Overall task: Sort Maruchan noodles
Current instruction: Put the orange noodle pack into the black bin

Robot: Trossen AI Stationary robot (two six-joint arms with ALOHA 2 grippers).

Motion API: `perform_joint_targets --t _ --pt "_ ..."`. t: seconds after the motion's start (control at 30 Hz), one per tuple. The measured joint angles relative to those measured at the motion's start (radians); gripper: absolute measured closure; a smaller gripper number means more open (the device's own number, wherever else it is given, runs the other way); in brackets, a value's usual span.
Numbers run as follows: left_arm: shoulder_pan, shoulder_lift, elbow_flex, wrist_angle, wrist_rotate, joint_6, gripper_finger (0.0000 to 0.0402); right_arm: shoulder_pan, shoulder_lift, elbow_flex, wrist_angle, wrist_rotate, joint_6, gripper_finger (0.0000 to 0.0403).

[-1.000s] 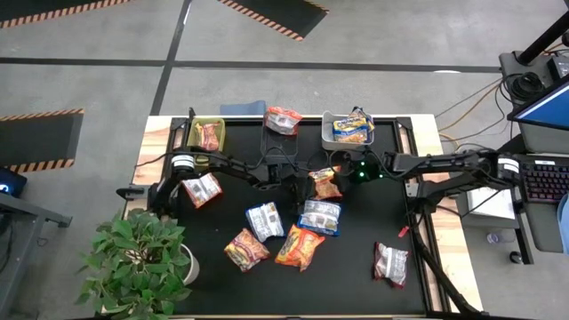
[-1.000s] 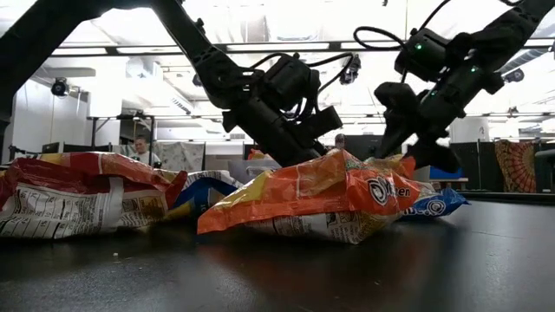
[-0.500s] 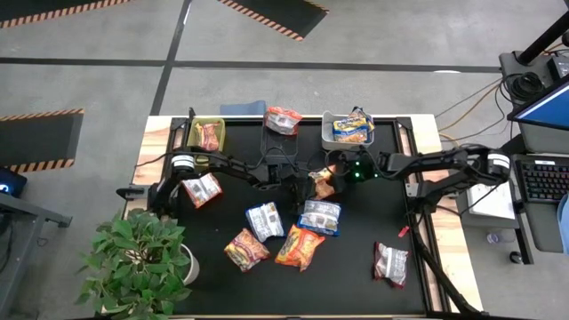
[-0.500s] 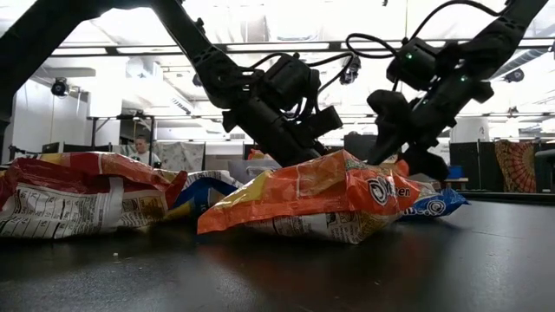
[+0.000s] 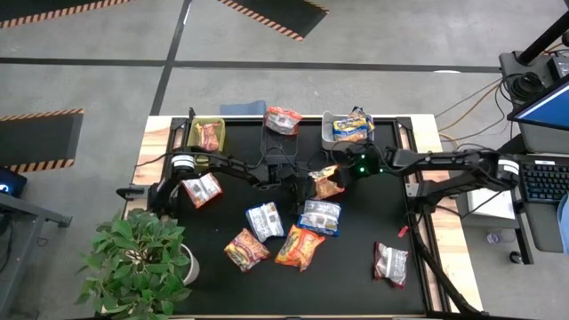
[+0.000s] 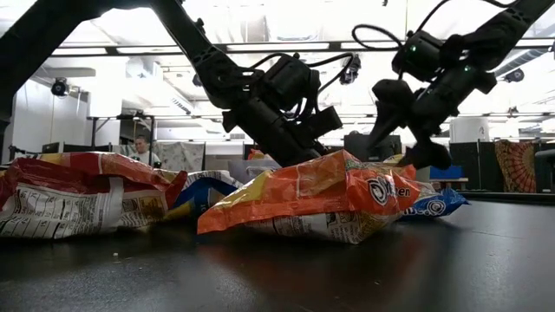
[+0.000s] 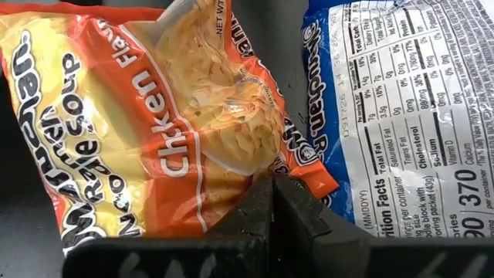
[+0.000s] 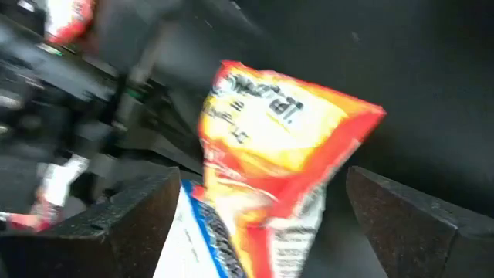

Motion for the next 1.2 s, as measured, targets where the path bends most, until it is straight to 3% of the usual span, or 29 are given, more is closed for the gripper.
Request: perform_joint_targets --t 0.47,0.73,0.93,1.2 --pt "0.000 0.000 0.000 0.000 0.000 0.000 0.0402 0.035 0.213 -0.023 0.270 -0.001 -0.057 0.0051" --pt "0.000 0.000 0.000 -0.004 0.002 0.000 0.0402 0.035 0.254 -0.023 0.291 -0.021 -0.076 0.0157" --pt "0.001 -0.046 -0.002 -0.054 0.001 0.030 0.0402 0.035 0.212 -0.023 0.286 -0.050 -0.152 0.0240" --pt "0.007 -0.217 -0.001 -0.151 0.000 0.165 0.0402 0.035 0.066 -0.024 0.283 -0.057 -0.262 0.0288"
